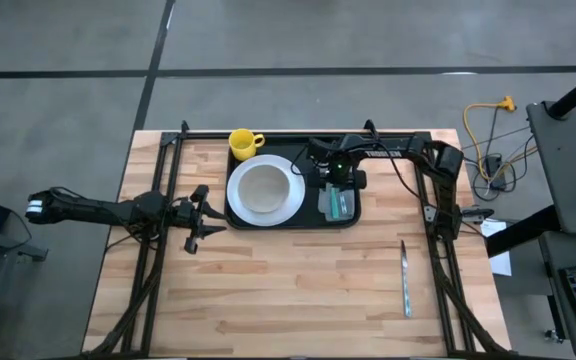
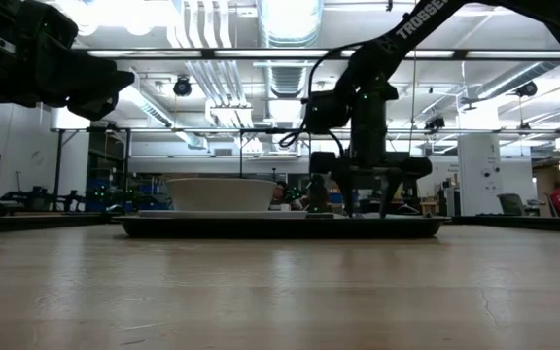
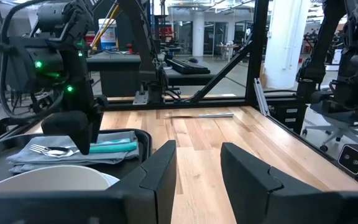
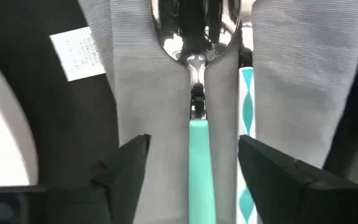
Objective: Set up tray
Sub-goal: Put the blue knife on the gray napkin
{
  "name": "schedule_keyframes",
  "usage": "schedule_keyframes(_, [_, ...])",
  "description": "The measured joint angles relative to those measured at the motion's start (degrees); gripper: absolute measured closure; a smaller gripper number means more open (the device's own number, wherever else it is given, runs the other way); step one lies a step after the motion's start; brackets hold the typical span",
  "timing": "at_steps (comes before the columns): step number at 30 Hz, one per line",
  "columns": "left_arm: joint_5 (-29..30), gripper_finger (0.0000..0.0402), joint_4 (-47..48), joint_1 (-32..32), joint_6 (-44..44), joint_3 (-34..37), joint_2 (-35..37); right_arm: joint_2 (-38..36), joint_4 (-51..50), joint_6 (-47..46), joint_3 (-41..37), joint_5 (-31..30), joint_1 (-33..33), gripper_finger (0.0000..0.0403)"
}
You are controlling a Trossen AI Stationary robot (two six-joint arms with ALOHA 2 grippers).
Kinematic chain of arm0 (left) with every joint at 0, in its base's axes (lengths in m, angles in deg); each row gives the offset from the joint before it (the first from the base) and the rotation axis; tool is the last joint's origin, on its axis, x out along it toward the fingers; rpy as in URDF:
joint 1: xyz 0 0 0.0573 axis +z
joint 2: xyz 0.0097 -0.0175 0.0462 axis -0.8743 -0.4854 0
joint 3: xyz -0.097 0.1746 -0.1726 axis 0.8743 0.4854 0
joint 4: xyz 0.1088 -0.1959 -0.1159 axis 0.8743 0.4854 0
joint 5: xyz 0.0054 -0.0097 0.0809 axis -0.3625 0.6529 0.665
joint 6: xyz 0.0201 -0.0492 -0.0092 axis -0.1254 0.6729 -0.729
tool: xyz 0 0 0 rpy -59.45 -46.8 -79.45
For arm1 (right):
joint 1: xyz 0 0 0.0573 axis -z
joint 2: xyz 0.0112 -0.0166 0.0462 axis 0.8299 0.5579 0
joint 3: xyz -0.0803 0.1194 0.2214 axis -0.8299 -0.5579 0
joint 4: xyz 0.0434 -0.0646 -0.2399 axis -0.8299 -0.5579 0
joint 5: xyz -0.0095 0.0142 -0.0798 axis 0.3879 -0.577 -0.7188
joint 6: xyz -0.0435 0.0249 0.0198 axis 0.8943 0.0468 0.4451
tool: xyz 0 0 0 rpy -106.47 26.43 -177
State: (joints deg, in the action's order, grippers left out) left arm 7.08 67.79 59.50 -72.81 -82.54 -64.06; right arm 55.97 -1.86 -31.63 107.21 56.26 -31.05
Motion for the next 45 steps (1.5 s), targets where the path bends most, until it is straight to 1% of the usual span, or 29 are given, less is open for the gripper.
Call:
schedule_keyframes(5, [-0.02, 0.0294, 0.0, 0.0, 0.01, 0.0, 0.0, -2.49, -1.36, 0.09, 0.02, 0.02, 0.0, 0.0126])
schedule_keyframes(10, [-0.01, 0.0294, 0.01, -0.02, 0.01, -0.02, -0.02, -5.7, -4.77, -0.36, 0.08, -0.04, -0.79, 0.0103])
schedule_keyframes(14, [0.0, 0.0294, 0.02, 0.0, 0.0, 0.0, -0.02, -6.39, -9.99, -4.47, 0.08, -1.56, -2.67, 0.0102])
schedule_keyframes(19, [0.0, 0.0294, 0.0, -0.02, 0.0, 0.0, 0.0, -6.53, -15.58, -6.58, 0.06, -1.72, -6.07, 0.0105])
schedule_keyframes(25, [-0.02, 0.0294, 0.02, -0.02, 0.0, 0.0, -0.02, -7.62, -19.74, -13.91, -0.29, -1.71, -11.43, 0.01])
schedule_keyframes(28, [0.0, 0.0294, 0.02, 0.0, 0.0, 0.0, -0.02, -9.5, -20.02, -16.42, -1.48, -1.7, -14.85, 0.0097])
schedule_keyframes(33, [0.0, 0.0294, 0.01, 0.0, 0.01, -0.02, -0.01, -14.82, -20.31, -24.78, -4.55, -1.7, -19.72, 0.0091])
schedule_keyframes(38, [0.0, 0.0294, 0.02, 0.0, 0.02, 0.0, -0.02, -19.46, -19.71, -26.79, -7.17, -1.77, -24.12, 0.0083])
schedule_keyframes(40, [0.0, 0.0294, 0.0, 0.0, 0.02, 0.0, 0.0, -20.53, -19.65, -26.58, -8.31, -2.75, -25.42, 0.0082])
schedule_keyframes(43, [-0.01, 0.0294, 0.0, -0.02, 0.01, -0.02, -0.01, -21.68, -19.67, -27.18, -10.23, -3.42, -26.92, 0.0085])
schedule_keyframes(45, [0.0, 0.0294, 0.0, 0.0, 0.02, -0.02, -0.02, -22.24, -20.18, -29.68, -12.0, -2.59, -27.93, 0.0091])
